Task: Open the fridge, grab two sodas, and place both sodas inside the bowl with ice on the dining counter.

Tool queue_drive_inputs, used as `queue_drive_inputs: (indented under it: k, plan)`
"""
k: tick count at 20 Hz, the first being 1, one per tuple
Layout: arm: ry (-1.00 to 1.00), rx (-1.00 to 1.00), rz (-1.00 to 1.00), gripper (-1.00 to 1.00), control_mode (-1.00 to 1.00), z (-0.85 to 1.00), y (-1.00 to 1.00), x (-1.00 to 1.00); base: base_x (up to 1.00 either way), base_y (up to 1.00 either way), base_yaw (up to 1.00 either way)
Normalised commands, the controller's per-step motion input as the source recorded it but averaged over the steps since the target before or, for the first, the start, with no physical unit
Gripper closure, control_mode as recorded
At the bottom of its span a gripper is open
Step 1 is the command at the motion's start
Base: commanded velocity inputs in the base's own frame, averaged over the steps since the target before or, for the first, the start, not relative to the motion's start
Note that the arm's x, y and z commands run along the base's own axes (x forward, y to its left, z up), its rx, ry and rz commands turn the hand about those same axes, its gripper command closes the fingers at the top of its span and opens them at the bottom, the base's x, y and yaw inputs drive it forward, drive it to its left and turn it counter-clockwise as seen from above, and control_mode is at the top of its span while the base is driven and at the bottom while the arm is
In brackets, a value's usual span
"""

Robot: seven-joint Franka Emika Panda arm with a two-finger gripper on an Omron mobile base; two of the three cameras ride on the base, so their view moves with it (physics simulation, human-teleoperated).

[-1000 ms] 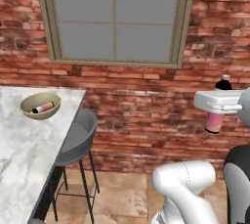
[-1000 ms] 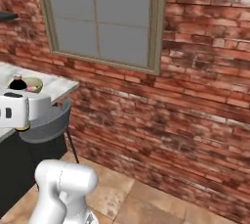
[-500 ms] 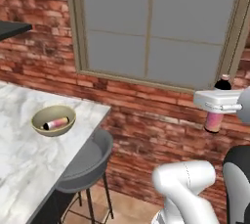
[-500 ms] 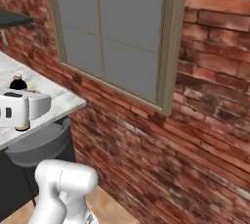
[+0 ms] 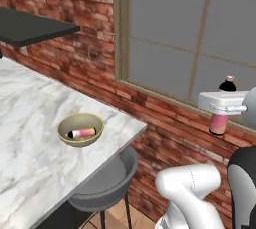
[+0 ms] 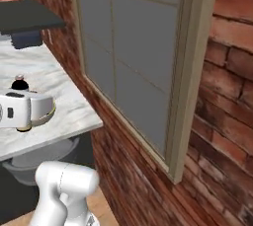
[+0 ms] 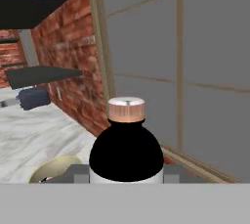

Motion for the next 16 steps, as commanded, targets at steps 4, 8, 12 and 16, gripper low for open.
queue_drive_inputs:
  k: [4,8,12,16]
  plan:
    - [0.00,0.00,0.00,1.00,1.00,0.00,0.00,0.00,0.15,0.18,0.58]
    - [0.00,0.00,0.00,1.00,1.00,0.00,0.00,0.00,0.05,0.34,0.55]
    - [0.00,0.00,0.00,1.00,1.00,0.00,0.00,0.00,0.63,0.00,0.50]
    - [0.00,0.00,0.00,1.00,1.00,0.00,0.00,0.00,0.70,0.00,0.49]
